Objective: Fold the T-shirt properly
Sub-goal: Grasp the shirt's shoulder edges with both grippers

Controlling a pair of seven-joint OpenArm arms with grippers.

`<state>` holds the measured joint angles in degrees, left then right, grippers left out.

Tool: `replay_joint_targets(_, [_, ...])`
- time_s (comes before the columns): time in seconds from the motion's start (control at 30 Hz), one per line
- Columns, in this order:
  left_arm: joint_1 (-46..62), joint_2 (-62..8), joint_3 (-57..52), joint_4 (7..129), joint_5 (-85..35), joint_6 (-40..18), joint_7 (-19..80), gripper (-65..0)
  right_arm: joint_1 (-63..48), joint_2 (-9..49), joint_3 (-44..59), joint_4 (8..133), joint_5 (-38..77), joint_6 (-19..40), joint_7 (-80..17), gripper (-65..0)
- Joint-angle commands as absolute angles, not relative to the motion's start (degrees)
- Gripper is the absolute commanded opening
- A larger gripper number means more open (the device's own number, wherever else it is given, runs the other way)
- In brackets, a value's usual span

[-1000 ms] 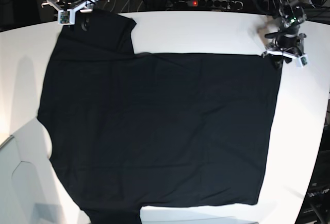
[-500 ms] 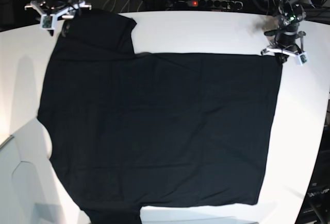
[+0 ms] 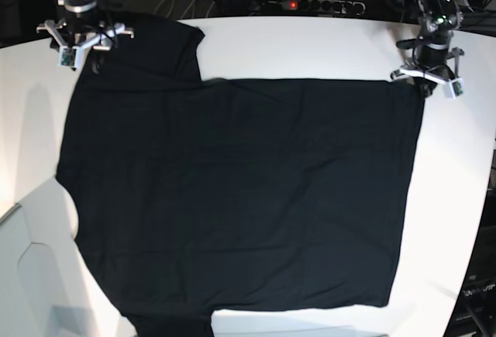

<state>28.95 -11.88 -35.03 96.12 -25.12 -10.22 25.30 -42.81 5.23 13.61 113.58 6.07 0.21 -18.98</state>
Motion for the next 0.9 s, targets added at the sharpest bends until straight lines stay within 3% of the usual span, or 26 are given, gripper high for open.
replay_joint_targets(0.0, [29.6, -12.6, -35.4, 97.7, -25.4, -10.2, 23.9, -65.0, -43.0, 5.6, 13.9, 114.3, 6.1, 0.4, -18.3, -34.0])
replay_joint_targets(0.6, [29.8, -11.5, -35.5, 98.1, -25.3, -10.2, 23.8, -65.0, -39.4, 5.8, 16.5, 106.3, 6.1, 0.5, -18.7, -33.8])
replay_joint_targets(0.87, [29.8, -11.5, -35.6, 98.1, -25.0, -10.2, 23.8, -65.0, -39.4, 5.3, 16.4, 106.2, 6.0, 4.8, -18.7, -33.8])
